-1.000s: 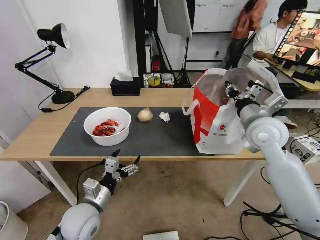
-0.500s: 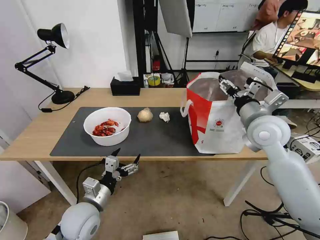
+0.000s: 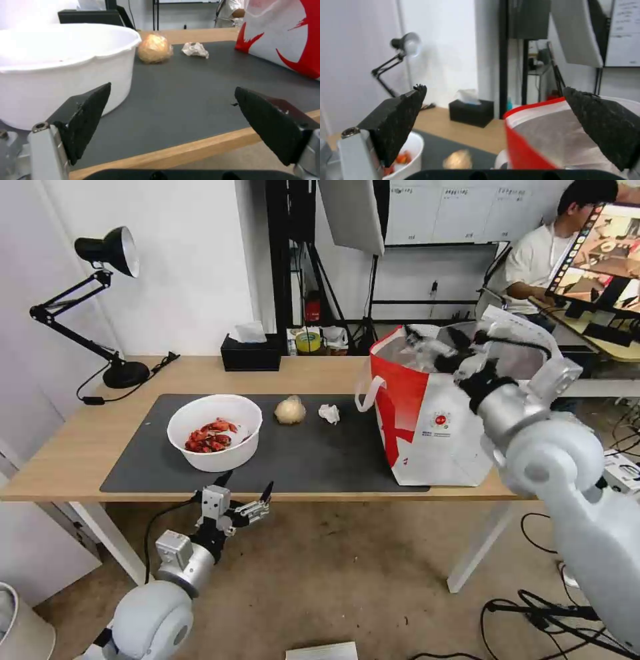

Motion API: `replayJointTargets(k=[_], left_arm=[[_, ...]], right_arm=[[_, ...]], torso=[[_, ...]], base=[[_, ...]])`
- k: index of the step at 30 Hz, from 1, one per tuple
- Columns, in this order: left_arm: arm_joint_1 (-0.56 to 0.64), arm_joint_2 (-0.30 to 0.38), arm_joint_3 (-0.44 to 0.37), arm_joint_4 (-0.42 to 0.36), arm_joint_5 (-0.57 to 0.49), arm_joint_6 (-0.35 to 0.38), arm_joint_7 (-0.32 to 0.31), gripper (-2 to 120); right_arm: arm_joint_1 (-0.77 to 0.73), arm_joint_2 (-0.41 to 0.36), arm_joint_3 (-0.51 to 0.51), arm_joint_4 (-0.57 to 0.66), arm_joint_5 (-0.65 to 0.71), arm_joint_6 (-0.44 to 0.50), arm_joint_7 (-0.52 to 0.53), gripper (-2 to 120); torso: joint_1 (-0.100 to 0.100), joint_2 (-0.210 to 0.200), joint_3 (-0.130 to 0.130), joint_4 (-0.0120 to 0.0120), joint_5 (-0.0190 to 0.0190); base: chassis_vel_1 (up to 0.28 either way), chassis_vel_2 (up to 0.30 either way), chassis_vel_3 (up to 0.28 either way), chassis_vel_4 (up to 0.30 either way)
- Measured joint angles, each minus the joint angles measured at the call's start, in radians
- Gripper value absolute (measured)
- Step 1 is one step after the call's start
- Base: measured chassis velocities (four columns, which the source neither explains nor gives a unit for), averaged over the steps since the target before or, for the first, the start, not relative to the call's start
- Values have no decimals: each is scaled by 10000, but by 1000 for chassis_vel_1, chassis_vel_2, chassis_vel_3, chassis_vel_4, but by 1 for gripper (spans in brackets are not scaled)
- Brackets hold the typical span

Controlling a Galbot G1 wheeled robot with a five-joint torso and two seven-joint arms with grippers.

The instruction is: Pick up the trash from the table and place it into the takeout bag.

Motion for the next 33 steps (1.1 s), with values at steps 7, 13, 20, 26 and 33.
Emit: replayJointTargets(k=[7, 13, 20, 26, 33], left_arm=[[202, -11, -333, -31, 151, -302, 192, 100], [242, -17, -482, 4, 287, -453, 222, 100], [398, -87, -749, 50, 444, -567, 228, 100], [619, -132, -934, 130, 510, -602, 239, 100], [921, -215, -1178, 211, 523, -622, 244, 100]], right_arm=[[-1250, -219, 240, 611, -594, 205, -482, 100], [-2350, -161, 354, 854, -1309, 377, -695, 100], [-4232, 430, 284, 892, -2651, 972, -668, 100], [-4928, 892, 82, 773, -2862, 1276, -160, 100], [-5593, 1411, -58, 213, -3500, 2043, 393, 100]], torso=[[0, 0, 0, 1, 0], [0, 0, -1, 1, 0], [0, 0, -1, 0, 1], [0, 1, -1, 1, 0], [-1, 0, 0, 1, 0]], base=[[0, 0, 0, 0], [0, 0, 0, 0], [0, 0, 0, 0], [0, 0, 0, 0], [0, 0, 0, 0]])
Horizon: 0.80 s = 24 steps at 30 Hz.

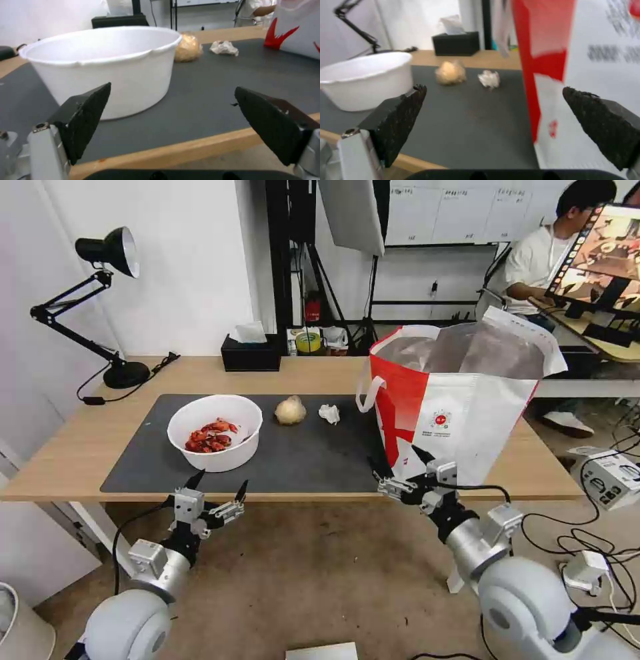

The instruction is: Pick up the trash from the table and place it into the takeout bag.

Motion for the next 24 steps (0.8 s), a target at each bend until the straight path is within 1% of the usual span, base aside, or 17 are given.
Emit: replayJointTargets(k=[3, 5, 6, 9, 24], left_arm=[[116, -109, -55, 110, 10, -28, 2, 100], [116, -109, -55, 110, 10, -28, 2, 100], [166, -148, -82, 245, 14, -58, 22, 100], [202, -152, -137, 363, 20, -103, 49, 100], [447, -317, -239, 436, 176, -233, 92, 100]], right_arm=[[-341, 276, -54, -300, -258, 415, 259, 100], [-341, 276, -54, -300, -258, 415, 259, 100], [-660, 515, -100, -353, -385, 477, 536, 100], [-972, 730, -133, -370, -572, 513, 604, 100], [-1068, 918, -364, -358, -858, 488, 581, 100]], torso=[[0, 0, 0, 0, 0], [0, 0, 0, 0, 0], [1, 0, 0, 0, 1], [1, 0, 0, -1, 1], [1, 0, 0, 0, 0]], base=[[0, 0, 0, 0], [0, 0, 0, 0], [0, 0, 0, 0], [0, 0, 0, 0], [0, 0, 0, 0]])
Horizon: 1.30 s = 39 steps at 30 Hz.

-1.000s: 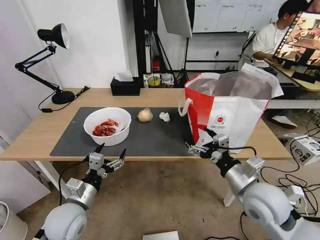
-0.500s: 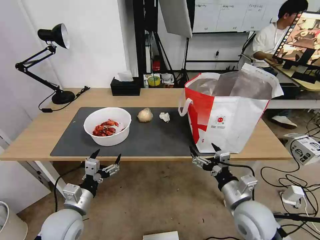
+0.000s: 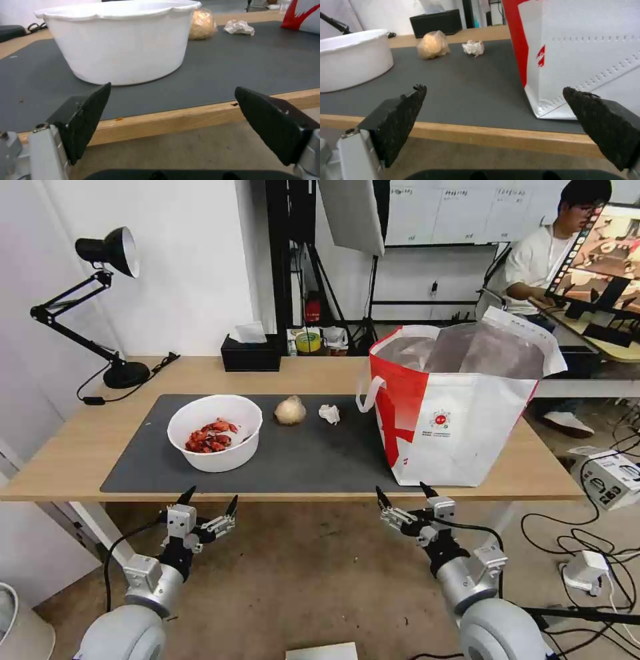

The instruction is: Pick up the trash from the table and place it into the takeout bag.

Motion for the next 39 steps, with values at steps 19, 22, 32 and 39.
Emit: replayJointTargets(k=[19, 22, 32, 39], left_arm=[[66, -77, 1, -46, 56, -22, 23, 100], [43, -65, -1, -40, 51, -22, 24, 100], [-6, -51, 10, -28, 40, -22, 25, 100], [-7, -86, 52, -127, 68, -19, 23, 100]], right_arm=[[-29, 139, -249, -84, -271, -59, -52, 100], [54, 129, -276, -115, -266, -68, -52, 100], [476, 76, -505, -158, -210, -240, -46, 100], [1431, -157, -1243, -84, -162, -729, 8, 100]], torso=[[0, 0, 0, 0, 1], [0, 0, 0, 0, 1], [0, 0, 0, 0, 1], [0, 0, 1, 0, 1]], base=[[0, 0, 0, 0], [0, 0, 0, 0], [0, 0, 0, 0], [0, 0, 0, 0]])
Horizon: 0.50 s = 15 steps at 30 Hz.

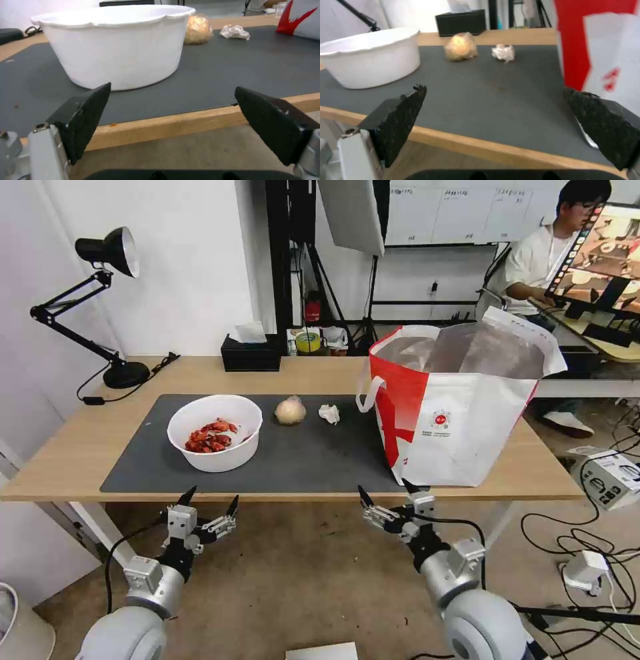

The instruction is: Pick up the trash from the table and place it into the takeout bag.

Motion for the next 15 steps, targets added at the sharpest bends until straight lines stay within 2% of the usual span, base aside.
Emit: replayJointTargets(k=[9, 15], left_arm=[[66, -82, -14, -31, 104, 4, 0, 100], [37, -32, -18, -32, 131, 12, -4, 100]], right_arm=[[1092, -126, -740, -196, 266, -370, 194, 100], [2644, -202, -1553, -781, 775, -638, 584, 100]], torso=[[0, -1, 0, 0, 0], [0, -3, 0, 0, 0]], base=[[0, 0, 0, 0], [0, 0, 0, 0]])
